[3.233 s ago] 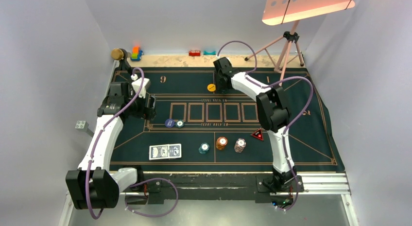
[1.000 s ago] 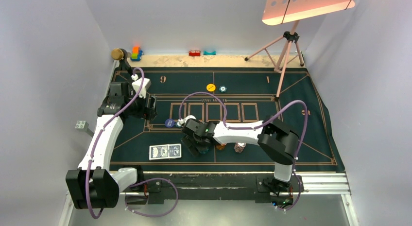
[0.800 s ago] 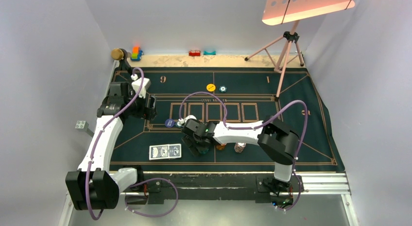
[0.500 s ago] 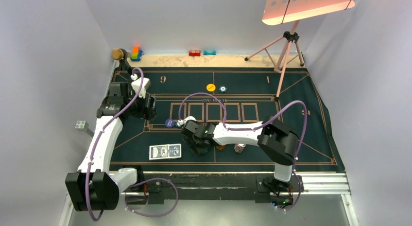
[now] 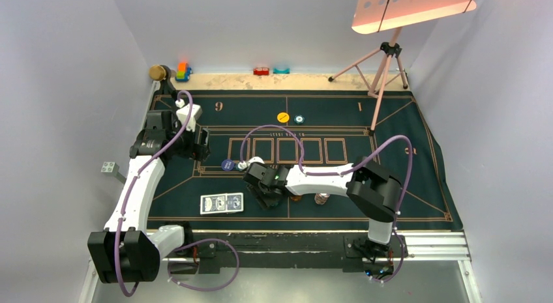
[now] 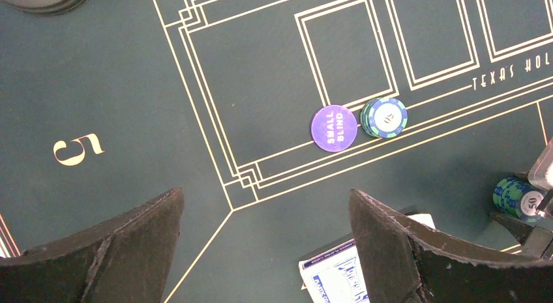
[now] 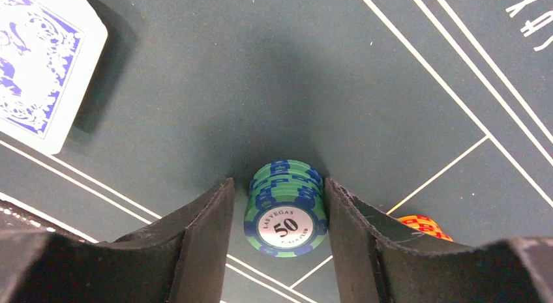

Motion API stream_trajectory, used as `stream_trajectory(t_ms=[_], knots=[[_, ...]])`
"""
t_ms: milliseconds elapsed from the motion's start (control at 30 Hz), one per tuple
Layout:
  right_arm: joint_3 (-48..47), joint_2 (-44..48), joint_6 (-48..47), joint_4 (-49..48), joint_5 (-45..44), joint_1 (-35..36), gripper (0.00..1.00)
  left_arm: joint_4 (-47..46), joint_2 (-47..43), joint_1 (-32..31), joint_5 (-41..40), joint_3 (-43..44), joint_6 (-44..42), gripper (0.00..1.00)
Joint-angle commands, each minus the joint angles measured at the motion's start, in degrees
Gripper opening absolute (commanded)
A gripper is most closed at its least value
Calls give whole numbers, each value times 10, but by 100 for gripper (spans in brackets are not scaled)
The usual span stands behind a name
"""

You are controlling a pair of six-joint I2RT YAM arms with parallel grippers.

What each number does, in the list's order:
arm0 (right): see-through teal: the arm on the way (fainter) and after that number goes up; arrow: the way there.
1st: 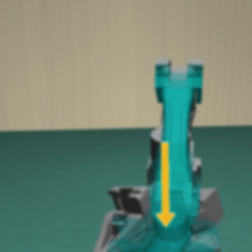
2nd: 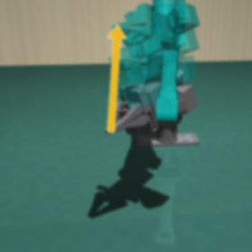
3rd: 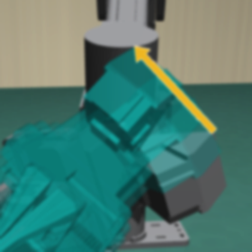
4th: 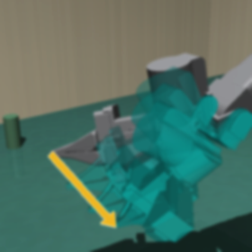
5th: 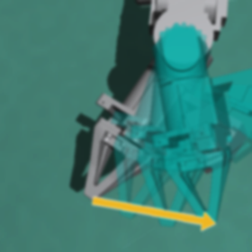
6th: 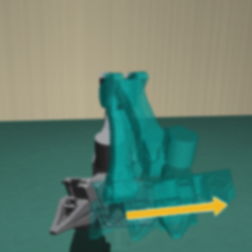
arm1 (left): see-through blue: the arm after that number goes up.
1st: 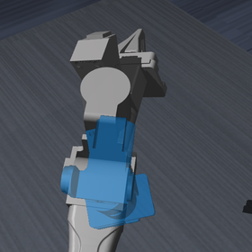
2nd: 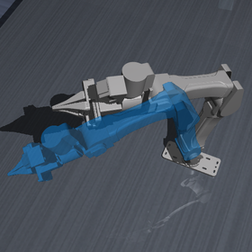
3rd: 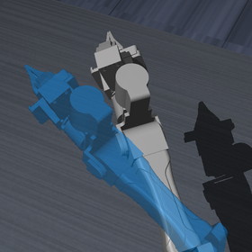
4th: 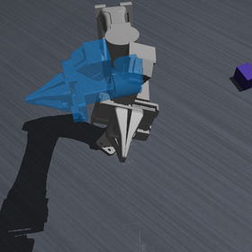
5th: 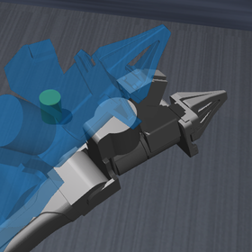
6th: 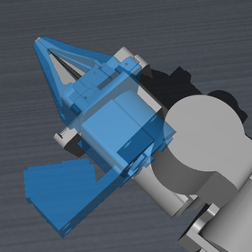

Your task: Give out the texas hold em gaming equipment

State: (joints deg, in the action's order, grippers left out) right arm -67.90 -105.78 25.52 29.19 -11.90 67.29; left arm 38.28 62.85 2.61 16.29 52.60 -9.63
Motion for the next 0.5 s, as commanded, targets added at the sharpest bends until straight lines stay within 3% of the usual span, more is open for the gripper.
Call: stream_trajectory(t_ms=[0,267,467], knots=[[13,19,3,43,-9,5,53,-12,-12,4,9,-1,-4,100],[7,24,-3,52,-5,5,44,-12,-12,4,9,-1,-4,100],[-3,32,-4,60,-10,5,19,-12,-12,4,10,-1,-3,100]])
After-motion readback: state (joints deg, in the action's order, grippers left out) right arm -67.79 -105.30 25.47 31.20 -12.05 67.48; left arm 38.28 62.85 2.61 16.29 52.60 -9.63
